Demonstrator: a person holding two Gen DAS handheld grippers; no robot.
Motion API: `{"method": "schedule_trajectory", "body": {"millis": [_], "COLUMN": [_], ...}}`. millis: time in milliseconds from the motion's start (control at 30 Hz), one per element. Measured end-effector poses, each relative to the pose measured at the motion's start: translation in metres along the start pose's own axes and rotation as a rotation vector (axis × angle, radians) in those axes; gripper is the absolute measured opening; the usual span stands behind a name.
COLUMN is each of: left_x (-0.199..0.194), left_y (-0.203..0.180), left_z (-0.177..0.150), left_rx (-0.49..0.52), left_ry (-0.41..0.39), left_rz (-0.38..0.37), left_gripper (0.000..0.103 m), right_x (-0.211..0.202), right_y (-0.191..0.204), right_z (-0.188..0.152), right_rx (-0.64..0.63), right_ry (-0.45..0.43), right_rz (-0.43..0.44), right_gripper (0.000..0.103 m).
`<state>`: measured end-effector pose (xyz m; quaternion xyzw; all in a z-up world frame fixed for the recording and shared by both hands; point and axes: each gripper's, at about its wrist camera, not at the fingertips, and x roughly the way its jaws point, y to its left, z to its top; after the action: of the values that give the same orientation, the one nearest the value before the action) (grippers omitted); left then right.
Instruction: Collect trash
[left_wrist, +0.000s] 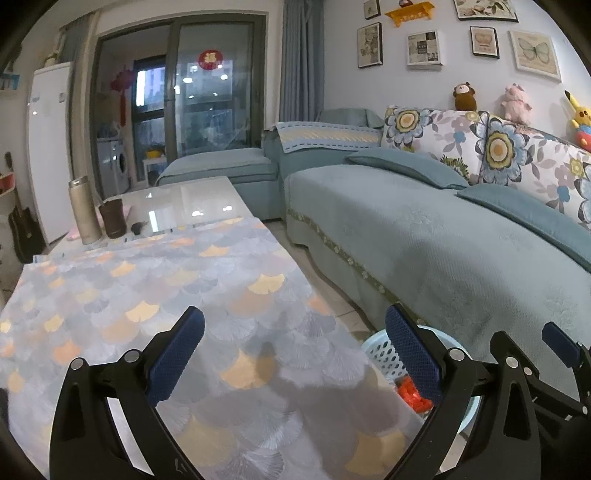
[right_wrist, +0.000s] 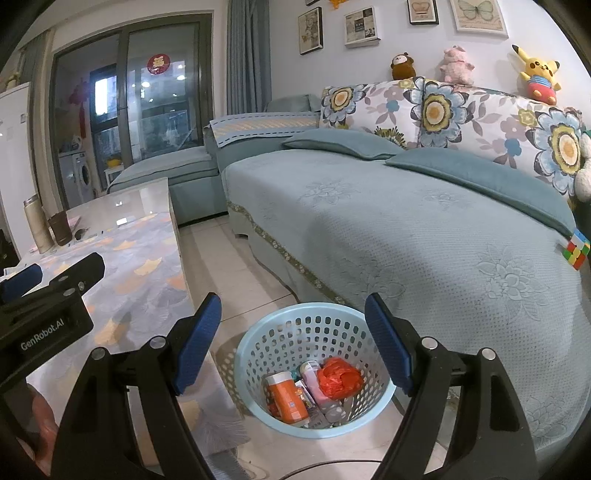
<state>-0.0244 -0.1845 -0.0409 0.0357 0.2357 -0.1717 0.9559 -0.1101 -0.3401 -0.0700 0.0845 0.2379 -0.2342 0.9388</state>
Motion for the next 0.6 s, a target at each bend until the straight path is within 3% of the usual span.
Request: {"method": "schedule_trajectory", "body": {"millis": [600], "left_x": [-0.0018], "left_y": [-0.0002], "left_z": [0.0008], "left_rx": [0.010], "left_ry": [-0.009], "left_rz": [0.005], "left_gripper": [0.095], "right_x": [0.0000], "right_y": [-0.0012], "right_z": [-0.0010], "right_rx": [0.001], "right_ry": [-0.005], "right_rz": [0.001], "right_gripper": [0.076]}}
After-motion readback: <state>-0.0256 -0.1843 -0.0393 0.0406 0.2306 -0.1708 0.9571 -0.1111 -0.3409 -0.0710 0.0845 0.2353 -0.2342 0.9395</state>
